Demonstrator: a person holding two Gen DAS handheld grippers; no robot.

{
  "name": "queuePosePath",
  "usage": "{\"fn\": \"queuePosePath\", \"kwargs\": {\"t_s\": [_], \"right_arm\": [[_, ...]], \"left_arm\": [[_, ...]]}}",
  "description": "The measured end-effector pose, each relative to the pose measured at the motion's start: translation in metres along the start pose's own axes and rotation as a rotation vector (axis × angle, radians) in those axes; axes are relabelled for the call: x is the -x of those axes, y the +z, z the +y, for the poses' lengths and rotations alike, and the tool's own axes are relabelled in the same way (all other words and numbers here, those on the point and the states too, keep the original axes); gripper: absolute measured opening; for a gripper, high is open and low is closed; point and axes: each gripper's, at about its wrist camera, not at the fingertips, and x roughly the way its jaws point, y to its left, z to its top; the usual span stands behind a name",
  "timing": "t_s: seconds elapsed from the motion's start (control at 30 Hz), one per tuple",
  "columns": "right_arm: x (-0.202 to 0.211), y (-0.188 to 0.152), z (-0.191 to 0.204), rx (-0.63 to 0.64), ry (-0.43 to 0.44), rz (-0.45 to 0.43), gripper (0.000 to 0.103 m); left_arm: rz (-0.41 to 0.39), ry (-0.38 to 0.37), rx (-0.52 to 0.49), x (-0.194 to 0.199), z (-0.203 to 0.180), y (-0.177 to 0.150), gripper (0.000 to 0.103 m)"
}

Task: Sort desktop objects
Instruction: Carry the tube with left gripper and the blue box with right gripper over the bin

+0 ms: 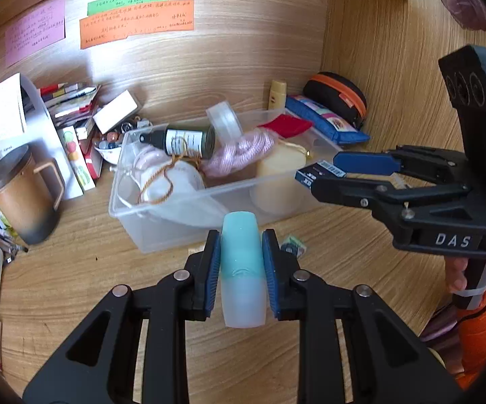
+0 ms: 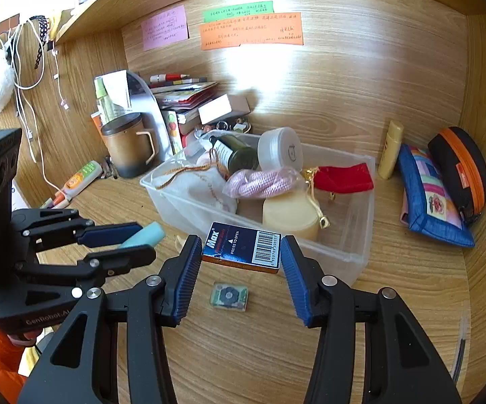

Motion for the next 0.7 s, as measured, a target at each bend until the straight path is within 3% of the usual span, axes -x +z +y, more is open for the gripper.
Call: {"fn": "queuePosePath", "kwargs": {"t_s": [0.33,0.7], "right_arm": [[-0.007,0.012,-0.011,-0.011,-0.012,-0.001,0.045],[-0.025,0.024,-0.028,-0.036,-0.03,0.017,0.045]], "left_arm": [[-0.041,0.007,0.021,-0.002,0.018,0.028,0.024],[-0.031,0.005,0.028,-0.025,0.03,0.05,0.024]]}}
